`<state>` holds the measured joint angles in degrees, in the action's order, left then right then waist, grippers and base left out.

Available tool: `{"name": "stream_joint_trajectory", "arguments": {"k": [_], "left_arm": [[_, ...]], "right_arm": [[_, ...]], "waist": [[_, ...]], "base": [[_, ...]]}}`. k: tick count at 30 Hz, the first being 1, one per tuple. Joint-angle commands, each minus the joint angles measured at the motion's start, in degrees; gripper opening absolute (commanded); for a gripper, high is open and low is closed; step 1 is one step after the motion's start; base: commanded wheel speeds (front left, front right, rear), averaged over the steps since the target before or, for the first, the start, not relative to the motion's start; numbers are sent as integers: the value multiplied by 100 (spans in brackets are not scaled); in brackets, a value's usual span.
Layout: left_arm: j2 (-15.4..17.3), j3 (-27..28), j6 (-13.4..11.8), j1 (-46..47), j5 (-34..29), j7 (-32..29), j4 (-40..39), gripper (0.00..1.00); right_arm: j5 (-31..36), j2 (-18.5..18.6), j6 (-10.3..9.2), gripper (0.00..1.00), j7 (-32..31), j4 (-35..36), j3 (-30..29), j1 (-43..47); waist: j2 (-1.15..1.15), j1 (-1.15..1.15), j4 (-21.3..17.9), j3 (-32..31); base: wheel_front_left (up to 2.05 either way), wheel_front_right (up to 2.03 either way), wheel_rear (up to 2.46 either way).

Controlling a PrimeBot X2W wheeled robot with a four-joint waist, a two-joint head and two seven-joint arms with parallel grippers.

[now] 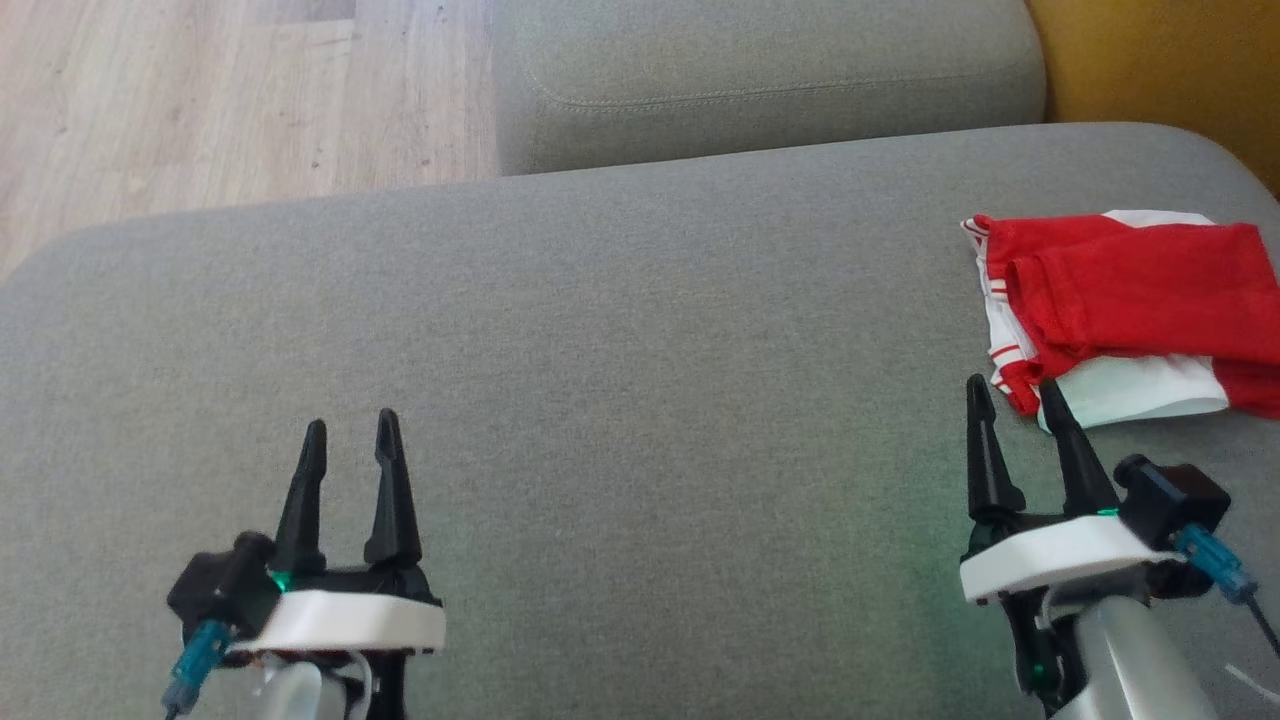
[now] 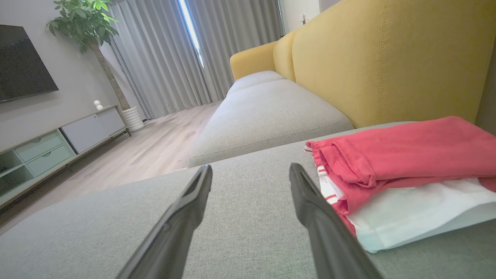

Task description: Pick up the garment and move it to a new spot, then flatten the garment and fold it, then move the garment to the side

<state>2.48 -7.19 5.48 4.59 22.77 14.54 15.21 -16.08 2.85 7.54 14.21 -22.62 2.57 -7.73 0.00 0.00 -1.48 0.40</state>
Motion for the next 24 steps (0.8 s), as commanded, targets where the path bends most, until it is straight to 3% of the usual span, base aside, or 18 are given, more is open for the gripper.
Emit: {"name": "stream_joint_trajectory", "arguments": {"k": [1,2,5,24], "left_arm": [[40,229,-30,162,66,46,-147,0],[-1,-5,1,-3,43,-3,58,0],[-5,-12,2,-101,78,-40,273,0],[2,199,32,-61,1129,-356,215,0]], "right_arm": [[-23,3,-5,0,78,207,137,-249],[1,-2,0,0,-2,-40,1,11],[-36,-14,0,0,-23,-240,4,128],[-1197,-12,-1,0,-336,-69,-135,135]], "waist": [[0,0,-1,3],[0,0,-1,2],[0,0,0,2],[0,0,23,-2]], "base": [[0,0,0],[0,0,0],[0,0,0],[0,0,0]]}}
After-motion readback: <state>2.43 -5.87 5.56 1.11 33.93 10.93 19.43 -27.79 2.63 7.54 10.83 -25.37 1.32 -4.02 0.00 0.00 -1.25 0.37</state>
